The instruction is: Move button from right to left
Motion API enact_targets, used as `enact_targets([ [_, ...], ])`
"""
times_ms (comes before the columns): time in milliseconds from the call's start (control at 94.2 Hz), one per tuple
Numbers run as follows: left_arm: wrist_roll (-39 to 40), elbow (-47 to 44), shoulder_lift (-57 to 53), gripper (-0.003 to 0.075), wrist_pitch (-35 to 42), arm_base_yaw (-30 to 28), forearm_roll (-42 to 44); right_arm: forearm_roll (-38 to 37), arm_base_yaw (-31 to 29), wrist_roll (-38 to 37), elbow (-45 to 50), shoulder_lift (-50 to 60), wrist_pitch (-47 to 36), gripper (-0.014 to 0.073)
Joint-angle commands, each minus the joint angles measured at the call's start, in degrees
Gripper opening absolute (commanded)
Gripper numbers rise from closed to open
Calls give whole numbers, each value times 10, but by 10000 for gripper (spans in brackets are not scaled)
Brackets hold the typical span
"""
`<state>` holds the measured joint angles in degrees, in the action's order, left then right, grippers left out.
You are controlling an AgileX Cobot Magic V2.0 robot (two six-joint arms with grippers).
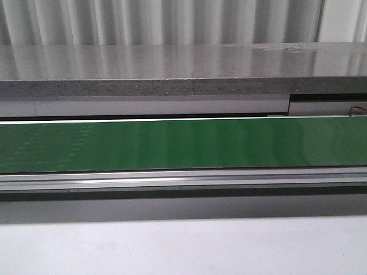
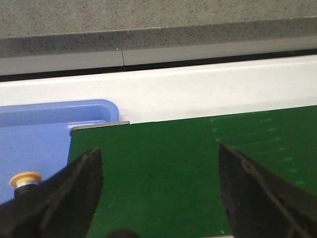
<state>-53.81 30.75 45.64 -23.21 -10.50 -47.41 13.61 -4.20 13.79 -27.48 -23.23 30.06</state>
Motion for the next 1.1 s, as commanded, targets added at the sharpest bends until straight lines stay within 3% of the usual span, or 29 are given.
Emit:
enact_targets([
  [0, 7, -11, -52, 469, 26, 6, -38, -1, 1, 4, -15, -2, -39, -68],
  [223, 7, -63, -169, 286, -3, 6, -62, -1, 1, 4, -15, -2, -39, -68],
  [425, 7, -83, -238, -18, -7, 6, -64, -1, 1, 4, -15, -2, -39, -68],
  [1094, 7, -91, -246, -20, -7, 6, -71, -1, 1, 4, -15, -2, -38, -68],
])
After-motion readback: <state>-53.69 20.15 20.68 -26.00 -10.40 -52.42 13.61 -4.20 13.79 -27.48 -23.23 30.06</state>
